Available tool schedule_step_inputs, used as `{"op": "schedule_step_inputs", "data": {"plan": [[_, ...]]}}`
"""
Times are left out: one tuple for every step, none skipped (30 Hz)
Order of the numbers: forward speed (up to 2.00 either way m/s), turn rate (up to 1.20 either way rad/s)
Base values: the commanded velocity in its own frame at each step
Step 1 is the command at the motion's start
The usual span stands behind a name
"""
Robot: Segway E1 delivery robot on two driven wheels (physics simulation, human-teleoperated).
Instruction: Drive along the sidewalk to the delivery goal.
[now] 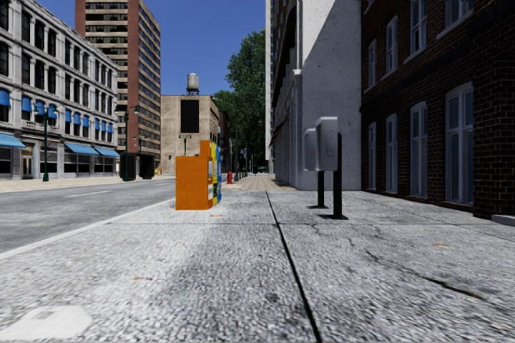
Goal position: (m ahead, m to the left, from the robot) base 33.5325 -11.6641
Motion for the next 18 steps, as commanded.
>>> {"op": "schedule_step_inputs", "data": {"plan": [[2.00,0.00],[2.00,-0.03],[2.00,-0.17],[2.00,-0.23],[2.00,-0.25],[2.00,-0.25],[2.00,-0.17],[2.00,-0.10],[2.00,-0.10],[2.00,-0.06],[2.00,-0.01],[2.00,0.00],[2.00,0.00],[2.00,0.00],[2.00,0.00],[2.00,0.00],[2.00,0.00],[2.00,0.00]]}}
